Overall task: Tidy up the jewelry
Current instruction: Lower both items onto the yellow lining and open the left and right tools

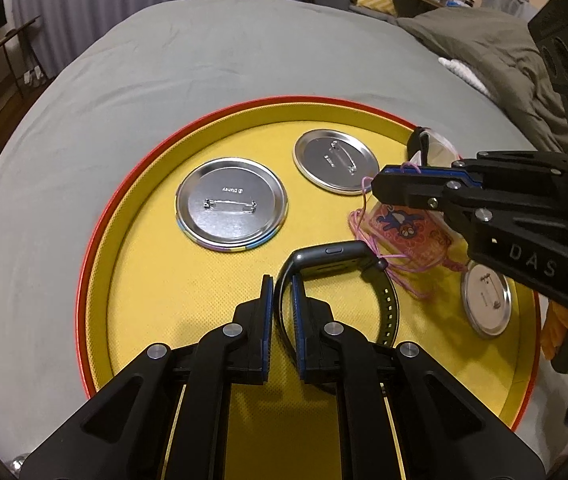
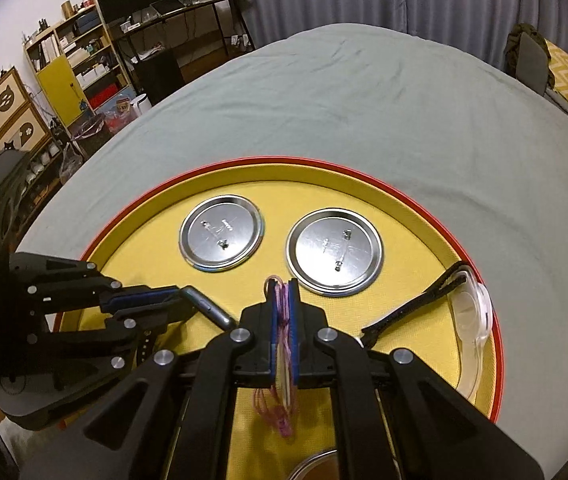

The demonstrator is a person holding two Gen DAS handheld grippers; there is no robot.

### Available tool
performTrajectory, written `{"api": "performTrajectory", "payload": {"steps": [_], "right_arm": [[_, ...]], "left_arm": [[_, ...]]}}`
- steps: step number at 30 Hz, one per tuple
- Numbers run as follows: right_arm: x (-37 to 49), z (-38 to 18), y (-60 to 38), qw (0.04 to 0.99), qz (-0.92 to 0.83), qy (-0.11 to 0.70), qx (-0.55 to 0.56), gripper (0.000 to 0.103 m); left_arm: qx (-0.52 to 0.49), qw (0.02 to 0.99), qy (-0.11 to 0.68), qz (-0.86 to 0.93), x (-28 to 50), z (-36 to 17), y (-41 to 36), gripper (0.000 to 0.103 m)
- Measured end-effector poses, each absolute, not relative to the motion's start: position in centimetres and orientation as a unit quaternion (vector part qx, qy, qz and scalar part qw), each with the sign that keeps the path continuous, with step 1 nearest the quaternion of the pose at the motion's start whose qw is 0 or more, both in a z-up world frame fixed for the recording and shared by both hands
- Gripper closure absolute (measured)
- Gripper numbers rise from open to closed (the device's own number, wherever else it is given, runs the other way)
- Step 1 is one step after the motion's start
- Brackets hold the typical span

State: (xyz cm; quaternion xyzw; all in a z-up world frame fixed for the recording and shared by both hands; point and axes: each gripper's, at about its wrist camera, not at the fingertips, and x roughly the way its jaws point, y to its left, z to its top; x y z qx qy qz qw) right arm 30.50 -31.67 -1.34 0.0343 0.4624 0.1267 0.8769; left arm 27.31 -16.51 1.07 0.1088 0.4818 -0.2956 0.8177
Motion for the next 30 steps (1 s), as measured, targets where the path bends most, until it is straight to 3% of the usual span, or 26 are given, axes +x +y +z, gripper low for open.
{"api": "performTrajectory", "payload": {"steps": [14,15,17,18,19,30], "right_arm": [[30.2,-1.9,-33.1,0.872,0.118,0.472,0.063,0.094],[30.2,-2.0,-33.0,0.871,0.118,0.473,0.061,0.090],[30.2,-2.3,-32.8,0.868,0.119,0.478,0.055,0.070],[30.2,-2.4,-32.6,0.867,0.119,0.481,0.053,0.050],[30.1,-2.4,-32.4,0.866,0.126,0.482,0.053,0.045],[30.0,-0.9,-31.9,0.877,0.130,0.460,0.042,0.035]], "left_arm": [[0.110,0.818,0.481,-0.296,27.3,1.4,-16.6,0.094],[0.109,0.819,0.480,-0.296,27.3,1.4,-16.6,0.094],[0.107,0.820,0.477,-0.296,27.2,1.6,-16.6,0.094],[0.107,0.821,0.476,-0.297,27.2,1.7,-16.6,0.094],[0.107,0.822,0.474,-0.298,27.1,1.8,-16.6,0.094],[0.106,0.828,0.466,-0.293,26.7,3.0,-15.8,0.094]]}}
